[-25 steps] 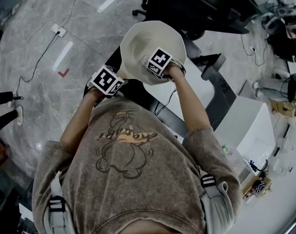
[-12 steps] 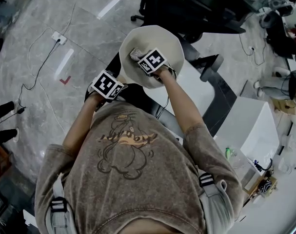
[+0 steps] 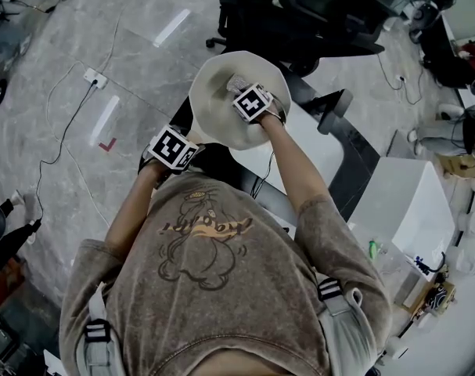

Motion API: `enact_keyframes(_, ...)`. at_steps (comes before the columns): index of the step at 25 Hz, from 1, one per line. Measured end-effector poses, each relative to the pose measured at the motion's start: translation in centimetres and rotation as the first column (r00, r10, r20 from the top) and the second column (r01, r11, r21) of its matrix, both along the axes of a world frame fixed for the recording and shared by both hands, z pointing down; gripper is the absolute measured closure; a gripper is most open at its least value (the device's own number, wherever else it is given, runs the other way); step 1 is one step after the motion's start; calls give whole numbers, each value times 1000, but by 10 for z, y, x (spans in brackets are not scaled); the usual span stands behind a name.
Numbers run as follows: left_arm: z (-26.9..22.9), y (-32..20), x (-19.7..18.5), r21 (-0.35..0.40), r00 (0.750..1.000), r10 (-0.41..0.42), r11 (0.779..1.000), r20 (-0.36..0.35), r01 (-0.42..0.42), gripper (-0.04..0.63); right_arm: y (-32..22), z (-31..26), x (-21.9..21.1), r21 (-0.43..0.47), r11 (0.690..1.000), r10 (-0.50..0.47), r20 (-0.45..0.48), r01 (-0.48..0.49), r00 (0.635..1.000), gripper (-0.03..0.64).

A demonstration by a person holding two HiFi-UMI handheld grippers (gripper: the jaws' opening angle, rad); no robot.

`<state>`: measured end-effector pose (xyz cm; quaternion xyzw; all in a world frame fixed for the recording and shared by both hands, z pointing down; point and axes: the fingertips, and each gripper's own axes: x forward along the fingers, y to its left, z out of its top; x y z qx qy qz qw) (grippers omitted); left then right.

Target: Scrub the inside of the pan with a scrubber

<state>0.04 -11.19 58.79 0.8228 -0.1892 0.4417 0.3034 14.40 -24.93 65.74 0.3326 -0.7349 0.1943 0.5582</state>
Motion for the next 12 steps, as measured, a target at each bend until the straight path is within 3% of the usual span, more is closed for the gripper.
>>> enact_keyframes(3, -9, -4, -3, 31, 1000, -1, 1000, 3, 1, 345, -2, 0, -2, 20, 1000, -4, 16, 3, 1000, 526)
enact_keyframes(6, -29, -12, -6, 69, 999, -16, 997, -40, 19, 361, -1, -4, -11, 38, 999, -1, 110, -3, 994, 525)
enact_keyframes(8, -46, -21, -8, 99, 995, -37, 994, -93, 46, 419, -3, -17, -13, 91, 995, 15, 175, -31, 985, 526)
enact_keyframes(10, -60, -34, -10, 123, 985, -79, 988, -151, 98, 546, -8, -37, -11, 148, 985, 48, 237, -85, 970, 528)
enact_keyframes(12, -71, -45, -10, 142, 973, -112, 980, -202, 142, 577, -6, -57, -8, 164, 976, 89, 305, -144, 948, 531)
